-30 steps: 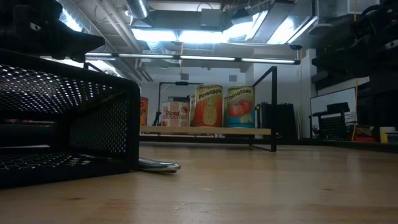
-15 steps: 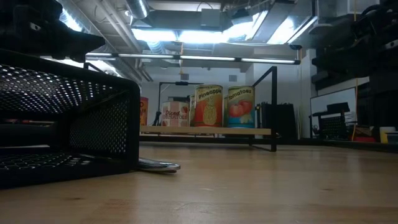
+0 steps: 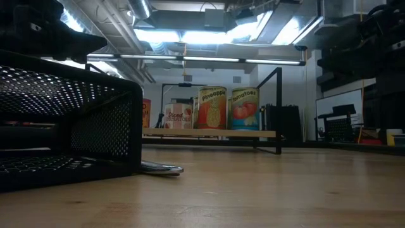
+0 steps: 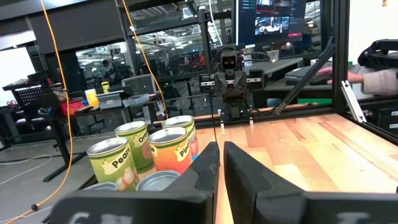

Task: Pick and place cans onto a shelf
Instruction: Return to Home Position

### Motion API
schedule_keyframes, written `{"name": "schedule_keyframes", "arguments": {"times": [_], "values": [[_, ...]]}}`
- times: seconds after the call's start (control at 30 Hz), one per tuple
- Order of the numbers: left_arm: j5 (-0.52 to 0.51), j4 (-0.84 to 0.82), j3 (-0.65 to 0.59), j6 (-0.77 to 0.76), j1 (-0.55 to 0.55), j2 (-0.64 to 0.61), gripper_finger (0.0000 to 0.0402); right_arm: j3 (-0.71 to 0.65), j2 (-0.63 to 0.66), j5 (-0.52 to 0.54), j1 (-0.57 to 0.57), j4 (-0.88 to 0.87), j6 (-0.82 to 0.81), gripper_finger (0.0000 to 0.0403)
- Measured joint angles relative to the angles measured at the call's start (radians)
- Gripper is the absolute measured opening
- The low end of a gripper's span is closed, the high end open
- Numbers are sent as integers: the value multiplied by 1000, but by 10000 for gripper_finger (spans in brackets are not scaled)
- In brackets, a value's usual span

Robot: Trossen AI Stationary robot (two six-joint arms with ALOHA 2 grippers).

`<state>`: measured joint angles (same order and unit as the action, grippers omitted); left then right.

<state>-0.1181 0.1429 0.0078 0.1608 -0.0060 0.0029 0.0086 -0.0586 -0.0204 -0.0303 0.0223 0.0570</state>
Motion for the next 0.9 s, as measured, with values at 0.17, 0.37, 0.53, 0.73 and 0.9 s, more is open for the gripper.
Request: {"name": "schedule_keyframes", "arguments": {"times": [0.17,0.37,0.53,0.73,0.9], "values": [[0,0,0,0,0,0,10,0,0,0,0,0,1,99],[0,0,0,0,0,0,2,0,0,0,0,0,1,99],[0,0,0,0,0,0,3,0,0,0,0,0,1,99],[0,0,0,0,0,0,16,0,0,0,0,0,1,99],[0,0,0,0,0,0,24,0,0,0,0,0,1,99]]}}
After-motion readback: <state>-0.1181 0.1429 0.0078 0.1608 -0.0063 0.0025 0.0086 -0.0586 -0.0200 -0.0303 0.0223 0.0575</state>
